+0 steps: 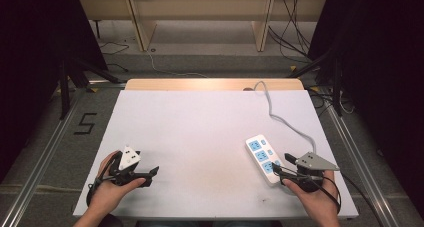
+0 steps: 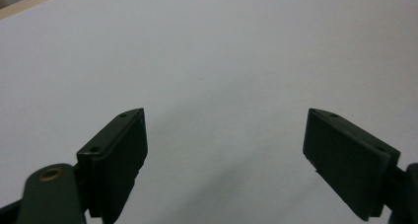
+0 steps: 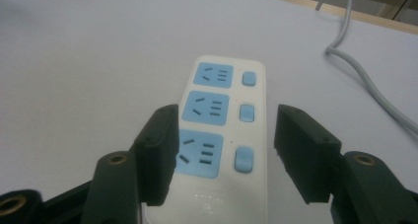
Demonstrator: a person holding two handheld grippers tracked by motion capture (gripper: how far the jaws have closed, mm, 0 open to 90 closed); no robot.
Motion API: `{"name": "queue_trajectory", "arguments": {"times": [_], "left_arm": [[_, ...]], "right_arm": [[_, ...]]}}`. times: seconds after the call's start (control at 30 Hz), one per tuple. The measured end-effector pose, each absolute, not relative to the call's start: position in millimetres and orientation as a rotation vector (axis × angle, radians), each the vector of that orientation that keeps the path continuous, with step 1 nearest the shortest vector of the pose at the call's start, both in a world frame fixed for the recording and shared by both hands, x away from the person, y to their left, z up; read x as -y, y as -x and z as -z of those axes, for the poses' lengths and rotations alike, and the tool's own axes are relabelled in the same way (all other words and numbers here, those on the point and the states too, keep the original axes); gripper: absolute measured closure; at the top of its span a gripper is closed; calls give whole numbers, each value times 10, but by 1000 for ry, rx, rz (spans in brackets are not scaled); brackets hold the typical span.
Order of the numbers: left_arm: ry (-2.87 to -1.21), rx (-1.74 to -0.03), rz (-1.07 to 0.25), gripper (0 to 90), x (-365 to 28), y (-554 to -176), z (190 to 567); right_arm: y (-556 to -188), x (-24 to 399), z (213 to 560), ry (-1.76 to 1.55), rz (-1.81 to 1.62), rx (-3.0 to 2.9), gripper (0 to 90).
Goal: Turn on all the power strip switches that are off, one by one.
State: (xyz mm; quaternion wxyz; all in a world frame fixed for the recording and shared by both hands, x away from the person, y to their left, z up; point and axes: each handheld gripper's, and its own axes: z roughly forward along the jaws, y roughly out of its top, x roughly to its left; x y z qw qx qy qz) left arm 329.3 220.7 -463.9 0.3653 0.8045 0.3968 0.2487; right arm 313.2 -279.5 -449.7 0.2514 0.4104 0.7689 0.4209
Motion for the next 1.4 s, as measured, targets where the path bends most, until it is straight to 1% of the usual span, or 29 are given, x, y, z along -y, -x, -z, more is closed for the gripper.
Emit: {"name": "queue_trajectory", "arguments": {"times": [0.07,0.13,0.17,0.23,0.27,0.3,0.33,0.5,0.63,1.4], "left_arm": [[-2071,-1022,-638,169,-2206,-3293,4644],[-2074,-1024,-639,168,-2208,-3286,4643],[-2071,-1024,-642,168,-2206,-3283,4644],[-2073,-1018,-642,169,-2205,-3282,4646],[-2071,-1018,-640,169,-2201,-3280,4651],[-2071,-1018,-639,169,-2199,-3280,4655],[-2079,-1013,-635,169,-2201,-3280,4657],[-2084,-1015,-631,168,-2200,-3283,4666],[-2083,-1016,-632,169,-2201,-3282,4666],[-2082,-1016,-635,172,-2204,-3281,4662]], "right_arm": [[-3136,2793,4490,-1110,-1140,-2098,458],[-3143,2793,4465,-1102,-1114,-2121,515],[-3143,2793,4465,-1102,-1114,-2121,515],[-3152,2796,4448,-1102,-1095,-2132,552],[-3159,2796,4439,-1097,-1091,-2145,582],[-3180,2786,4418,-1084,-1070,-2173,639],[-3180,2786,4418,-1084,-1070,-2173,639],[-3247,2733,4350,-1055,-1010,-2215,813],[-3327,2702,4317,-1062,-974,-2234,899],[-3728,2625,4180,-1128,-880,-2252,900]]}}
